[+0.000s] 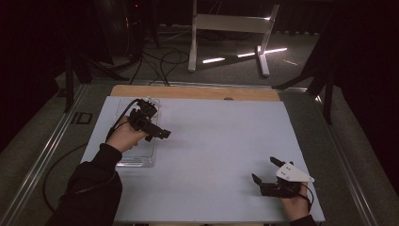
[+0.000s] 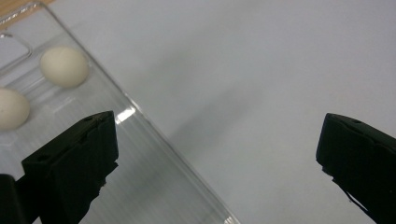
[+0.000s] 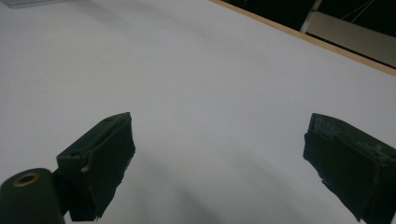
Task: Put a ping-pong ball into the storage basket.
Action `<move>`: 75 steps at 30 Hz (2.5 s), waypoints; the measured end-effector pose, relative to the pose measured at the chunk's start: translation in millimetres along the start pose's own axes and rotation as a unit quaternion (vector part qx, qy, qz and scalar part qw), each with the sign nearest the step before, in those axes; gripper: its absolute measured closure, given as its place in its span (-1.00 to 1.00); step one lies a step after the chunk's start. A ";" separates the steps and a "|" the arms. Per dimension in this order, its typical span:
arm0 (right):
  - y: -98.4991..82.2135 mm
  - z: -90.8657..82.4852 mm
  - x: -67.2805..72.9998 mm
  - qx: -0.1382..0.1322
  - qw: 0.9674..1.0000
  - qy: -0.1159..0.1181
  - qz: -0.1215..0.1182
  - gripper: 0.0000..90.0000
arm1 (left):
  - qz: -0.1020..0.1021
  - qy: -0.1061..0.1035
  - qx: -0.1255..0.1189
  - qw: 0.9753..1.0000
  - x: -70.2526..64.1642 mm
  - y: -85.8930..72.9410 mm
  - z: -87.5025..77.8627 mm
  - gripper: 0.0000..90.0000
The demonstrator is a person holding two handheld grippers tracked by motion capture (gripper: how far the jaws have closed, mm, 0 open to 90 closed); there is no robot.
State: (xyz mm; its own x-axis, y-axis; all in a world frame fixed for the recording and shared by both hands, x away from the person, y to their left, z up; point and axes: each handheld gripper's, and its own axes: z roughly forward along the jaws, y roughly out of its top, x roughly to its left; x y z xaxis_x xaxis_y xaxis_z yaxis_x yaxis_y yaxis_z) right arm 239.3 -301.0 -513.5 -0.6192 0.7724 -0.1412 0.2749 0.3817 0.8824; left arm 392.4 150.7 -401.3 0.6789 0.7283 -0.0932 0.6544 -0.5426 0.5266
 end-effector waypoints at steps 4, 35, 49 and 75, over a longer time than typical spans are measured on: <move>-0.2 0.0 -0.5 0.000 1.000 0.000 0.000 -0.81 | 0.007 0.000 -0.004 1.000 -2.3 0.5 -0.5 -1.00; 1.0 -1.2 0.0 0.000 1.000 0.000 -0.004 -0.81 | 0.111 -0.033 -0.050 0.992 -50.1 15.6 10.8 -1.00; 1.1 -0.8 0.5 0.002 1.000 0.002 -0.004 -0.81 | 0.143 -0.079 -0.052 0.985 -72.5 17.4 15.4 -1.00; 2.0 -1.1 0.9 0.001 1.000 0.003 -0.005 -0.81 | 0.215 -0.125 -0.037 0.968 -119.6 1.3 40.2 -1.00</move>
State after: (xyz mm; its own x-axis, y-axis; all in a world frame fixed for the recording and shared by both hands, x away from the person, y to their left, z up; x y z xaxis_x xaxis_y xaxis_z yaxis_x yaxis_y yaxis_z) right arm 238.5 -300.1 -511.4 -0.6260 0.7659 -0.1468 0.2707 0.3900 0.8801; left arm 325.4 46.1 -423.5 0.9484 0.3133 -0.0482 0.2744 -0.7353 0.6197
